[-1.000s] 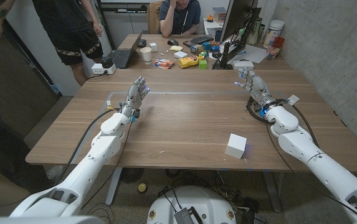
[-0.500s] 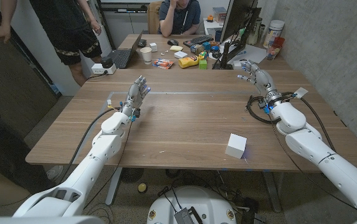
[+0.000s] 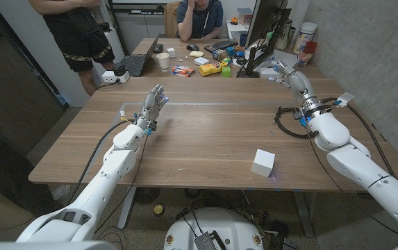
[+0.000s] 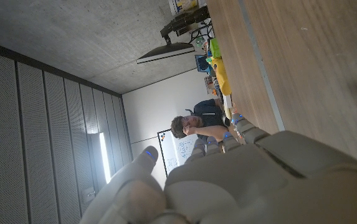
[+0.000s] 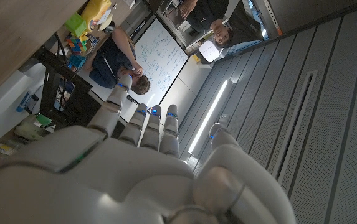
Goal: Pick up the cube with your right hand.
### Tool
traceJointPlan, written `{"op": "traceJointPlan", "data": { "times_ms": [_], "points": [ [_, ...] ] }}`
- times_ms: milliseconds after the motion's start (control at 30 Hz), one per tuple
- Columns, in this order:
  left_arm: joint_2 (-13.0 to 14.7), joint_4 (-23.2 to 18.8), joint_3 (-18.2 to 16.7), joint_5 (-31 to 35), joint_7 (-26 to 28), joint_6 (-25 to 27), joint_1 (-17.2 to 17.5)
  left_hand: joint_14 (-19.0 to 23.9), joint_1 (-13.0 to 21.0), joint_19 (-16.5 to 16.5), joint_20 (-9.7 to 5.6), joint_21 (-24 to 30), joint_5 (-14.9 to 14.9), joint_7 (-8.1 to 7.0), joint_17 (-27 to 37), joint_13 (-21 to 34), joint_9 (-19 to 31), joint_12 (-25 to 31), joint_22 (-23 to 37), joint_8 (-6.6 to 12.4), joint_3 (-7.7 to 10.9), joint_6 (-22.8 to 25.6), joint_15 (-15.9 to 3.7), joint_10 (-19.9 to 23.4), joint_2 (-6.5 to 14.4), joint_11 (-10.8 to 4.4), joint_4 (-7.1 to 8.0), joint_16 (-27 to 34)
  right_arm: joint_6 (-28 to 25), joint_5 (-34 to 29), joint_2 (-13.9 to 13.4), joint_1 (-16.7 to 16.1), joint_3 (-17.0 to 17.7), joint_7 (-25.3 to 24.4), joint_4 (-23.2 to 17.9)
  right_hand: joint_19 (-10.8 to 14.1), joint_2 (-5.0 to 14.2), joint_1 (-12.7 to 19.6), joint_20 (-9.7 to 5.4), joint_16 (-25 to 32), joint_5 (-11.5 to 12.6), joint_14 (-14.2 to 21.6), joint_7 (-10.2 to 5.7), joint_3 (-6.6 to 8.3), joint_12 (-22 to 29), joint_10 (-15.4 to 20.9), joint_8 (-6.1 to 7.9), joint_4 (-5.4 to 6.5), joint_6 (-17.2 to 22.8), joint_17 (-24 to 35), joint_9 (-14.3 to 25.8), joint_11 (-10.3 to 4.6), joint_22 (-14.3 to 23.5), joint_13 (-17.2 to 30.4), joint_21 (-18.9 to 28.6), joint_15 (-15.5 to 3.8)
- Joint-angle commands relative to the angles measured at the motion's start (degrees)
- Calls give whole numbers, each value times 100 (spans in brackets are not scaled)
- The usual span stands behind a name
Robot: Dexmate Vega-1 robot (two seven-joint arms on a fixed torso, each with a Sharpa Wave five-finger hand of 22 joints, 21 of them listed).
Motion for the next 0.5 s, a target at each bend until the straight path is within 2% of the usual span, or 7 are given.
{"op": "traceJointPlan", "data": {
  "times_ms": [33, 233, 333, 500],
  "points": [
    [-32, 3, -29, 44, -43, 5, -8, -166, 1, -2, 24, 26, 27, -2, 26, 18, 29, 25, 12, 26, 5, -26, -4, -47, 653, -3, 2, 29, -99, -703, -265, -535, 375, -474, -766, 29, -37, 36, -37, -12, 26, 62, 21, 25, -11, 25, 29, -42, 72, 7, 15, -38, 14, 14, -6, -8],
    [-30, -4, -38, 52, -48, 19, 0, -166, 0, -6, 27, 25, 27, -4, 26, 18, 29, 24, 11, 25, 2, -28, -3, -49, 652, -6, 2, 29, -268, -1168, -328, -926, 655, -788, -1196, 59, -22, 57, -40, -12, 33, 78, 15, 32, -12, 41, 28, -64, 98, 6, 14, -46, 13, 14, -6, -8],
    [-32, 4, -32, 59, -63, 23, -10, -168, 1, -6, 32, 25, 27, -5, 26, 18, 29, 25, 11, 25, 1, -27, -2, -47, 652, -1, 2, 28, -328, -1439, -315, -1137, 806, -959, -1392, 85, -9, 83, -40, -9, 39, 108, 94, 39, -1, 98, 31, -91, 139, 4, 14, -90, 12, 14, -10, -17],
    [-47, 37, -16, 65, -101, 27, -45, -168, 1, -7, 30, 25, 27, -2, 26, 18, 29, 25, 11, 26, -1, -25, -4, -48, 652, -4, 2, 28, -418, -1748, -265, -1452, 1031, -1106, -1668, 103, 17, 100, -44, -4, 45, 136, 107, 50, 4, 136, 36, -106, 176, 5, 14, -113, 12, 15, -14, -31]
  ]
}}
